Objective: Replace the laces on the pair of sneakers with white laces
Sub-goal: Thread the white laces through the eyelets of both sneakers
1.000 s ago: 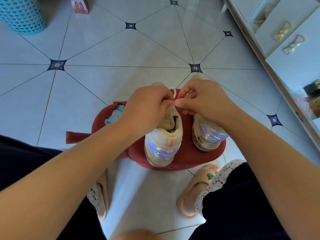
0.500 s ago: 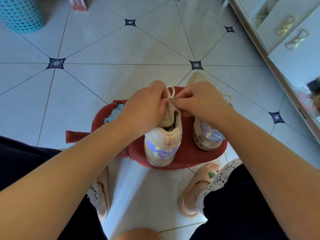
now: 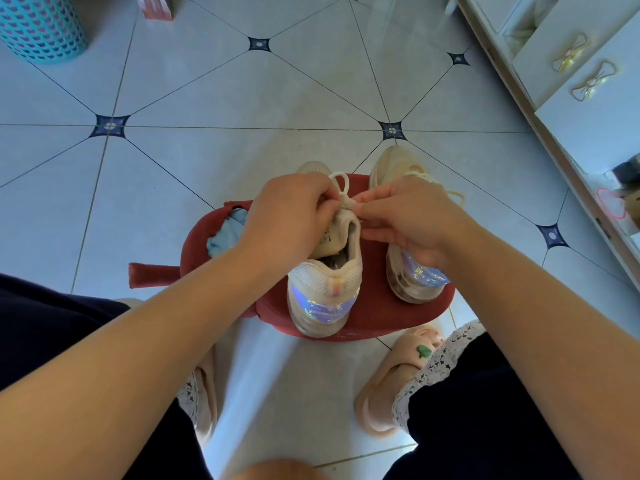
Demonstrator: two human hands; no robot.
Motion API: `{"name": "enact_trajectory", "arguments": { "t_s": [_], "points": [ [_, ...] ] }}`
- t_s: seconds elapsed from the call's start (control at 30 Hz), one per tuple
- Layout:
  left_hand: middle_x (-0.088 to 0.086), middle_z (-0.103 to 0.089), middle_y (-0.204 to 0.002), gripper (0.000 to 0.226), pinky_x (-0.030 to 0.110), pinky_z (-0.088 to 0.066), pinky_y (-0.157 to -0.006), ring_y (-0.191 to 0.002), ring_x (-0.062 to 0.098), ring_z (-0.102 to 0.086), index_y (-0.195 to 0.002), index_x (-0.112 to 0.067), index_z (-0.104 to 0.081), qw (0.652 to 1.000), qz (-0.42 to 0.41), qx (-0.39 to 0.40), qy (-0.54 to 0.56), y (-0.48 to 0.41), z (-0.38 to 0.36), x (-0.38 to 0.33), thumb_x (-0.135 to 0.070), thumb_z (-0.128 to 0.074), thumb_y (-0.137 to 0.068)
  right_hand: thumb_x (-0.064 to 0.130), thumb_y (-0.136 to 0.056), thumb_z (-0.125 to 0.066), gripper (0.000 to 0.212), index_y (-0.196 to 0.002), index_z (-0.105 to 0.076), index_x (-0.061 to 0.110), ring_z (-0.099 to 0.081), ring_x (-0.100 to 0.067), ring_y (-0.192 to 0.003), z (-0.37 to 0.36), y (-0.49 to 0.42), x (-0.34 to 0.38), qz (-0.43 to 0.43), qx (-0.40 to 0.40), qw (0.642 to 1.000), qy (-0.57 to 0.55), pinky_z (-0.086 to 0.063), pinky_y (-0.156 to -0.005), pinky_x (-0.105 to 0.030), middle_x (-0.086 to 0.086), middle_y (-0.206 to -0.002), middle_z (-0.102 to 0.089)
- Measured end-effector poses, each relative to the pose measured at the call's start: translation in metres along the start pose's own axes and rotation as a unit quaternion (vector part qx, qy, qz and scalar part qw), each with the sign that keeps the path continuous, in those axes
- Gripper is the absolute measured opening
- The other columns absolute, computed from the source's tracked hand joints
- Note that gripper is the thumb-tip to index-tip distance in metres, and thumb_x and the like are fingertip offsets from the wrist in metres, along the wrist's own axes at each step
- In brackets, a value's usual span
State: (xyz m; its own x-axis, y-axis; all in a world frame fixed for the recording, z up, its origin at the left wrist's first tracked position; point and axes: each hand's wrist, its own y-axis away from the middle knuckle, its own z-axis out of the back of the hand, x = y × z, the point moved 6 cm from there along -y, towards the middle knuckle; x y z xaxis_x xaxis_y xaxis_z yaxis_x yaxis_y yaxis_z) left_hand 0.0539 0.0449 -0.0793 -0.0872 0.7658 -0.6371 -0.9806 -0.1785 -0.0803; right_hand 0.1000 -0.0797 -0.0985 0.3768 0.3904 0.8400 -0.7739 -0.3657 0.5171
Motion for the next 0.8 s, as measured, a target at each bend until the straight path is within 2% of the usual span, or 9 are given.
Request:
{"name": "enact_trajectory", "arguments": {
  "t_s": [0.17, 0.33, 0.43, 0.53, 0.6, 0.7, 0.8],
  "points": [
    [0.001, -0.069, -0.088, 0.014, 0.033, -0.047, -0.079, -0.085, 0.017, -0.061, -0.092, -0.021, -0.068, 1.000, 0.004, -0.003, 0.002, 0.0012, -0.0031, -0.0019, -0.028, -0.058, -0.087, 0.004, -0.085, -0.062, 0.009, -0.092, -0.066, 0.002, -0.066, -0.008, -0.069, 0.0004, 0.0010, -0.0014, 0.002, -0.006, 1.000, -0.025, -0.056, -0.066, -0.018, -0.004, -0.078, -0.069],
    [-0.001, -0.065, -0.081, 0.014, 0.027, -0.037, -0.066, -0.076, 0.013, -0.054, -0.089, -0.021, -0.066, 0.999, -0.004, -0.006, -0.036, -0.0006, -0.0032, -0.0036, -0.028, -0.055, -0.087, 0.006, -0.084, -0.063, 0.013, -0.096, -0.067, 0.002, -0.066, -0.010, -0.074, -0.0008, 0.0019, -0.0020, 0.011, -0.006, 1.000, -0.027, -0.057, -0.070, -0.019, -0.006, -0.082, -0.070],
    [-0.013, -0.048, -0.064, 0.012, 0.025, -0.031, -0.063, -0.071, 0.009, -0.045, -0.086, -0.022, -0.066, 0.999, -0.011, -0.009, -0.052, -0.0009, -0.0030, -0.0037, -0.026, -0.055, -0.086, 0.003, -0.086, -0.060, 0.008, -0.088, -0.067, 0.005, -0.065, -0.008, -0.069, -0.0012, 0.0022, -0.0017, 0.012, -0.006, 0.999, -0.029, -0.056, -0.066, -0.017, -0.004, -0.076, -0.068],
    [-0.020, -0.035, -0.057, 0.011, 0.022, -0.026, -0.055, -0.068, 0.006, -0.041, -0.085, -0.025, -0.067, 0.999, -0.007, -0.011, -0.049, -0.0016, -0.0029, -0.0032, -0.025, -0.056, -0.085, -0.006, -0.088, -0.053, 0.022, -0.082, -0.067, 0.009, -0.063, -0.004, -0.062, 0.0001, 0.0020, -0.0019, 0.012, -0.006, 1.000, -0.028, -0.054, -0.061, -0.014, 0.000, -0.069, -0.066],
    [-0.017, -0.044, -0.060, 0.012, 0.020, -0.027, -0.054, -0.068, 0.006, -0.044, -0.085, -0.025, -0.068, 0.999, 0.003, -0.010, -0.031, -0.0021, -0.0036, -0.0024, -0.024, -0.056, -0.084, -0.009, -0.086, -0.054, 0.024, -0.079, -0.067, 0.011, -0.063, -0.003, -0.062, 0.0002, 0.0022, -0.0025, 0.019, -0.014, 0.999, -0.029, -0.053, -0.060, -0.013, 0.000, -0.068, -0.066],
    [-0.006, -0.066, -0.081, 0.014, 0.025, -0.039, -0.066, -0.078, 0.012, -0.057, -0.088, -0.024, -0.070, 1.000, 0.013, -0.007, -0.006, -0.0008, -0.0061, -0.0020, -0.024, -0.056, -0.085, -0.007, -0.084, -0.058, 0.021, -0.076, -0.065, 0.011, -0.063, -0.006, -0.065, -0.0026, 0.0015, -0.0045, 0.022, -0.032, 0.999, -0.036, -0.055, -0.063, -0.015, -0.002, -0.071, -0.066],
    [-0.001, -0.069, -0.087, 0.016, 0.028, -0.042, -0.072, -0.083, 0.016, -0.061, -0.091, -0.022, -0.069, 1.000, 0.012, -0.003, -0.012, 0.0008, -0.0075, -0.0026, -0.024, -0.054, -0.087, -0.004, -0.085, -0.059, 0.018, -0.076, -0.063, 0.011, -0.061, -0.009, -0.067, -0.0061, -0.0009, -0.0060, 0.020, -0.036, 0.999, -0.020, -0.054, -0.066, -0.018, -0.002, -0.072, -0.063]
  ]
}}
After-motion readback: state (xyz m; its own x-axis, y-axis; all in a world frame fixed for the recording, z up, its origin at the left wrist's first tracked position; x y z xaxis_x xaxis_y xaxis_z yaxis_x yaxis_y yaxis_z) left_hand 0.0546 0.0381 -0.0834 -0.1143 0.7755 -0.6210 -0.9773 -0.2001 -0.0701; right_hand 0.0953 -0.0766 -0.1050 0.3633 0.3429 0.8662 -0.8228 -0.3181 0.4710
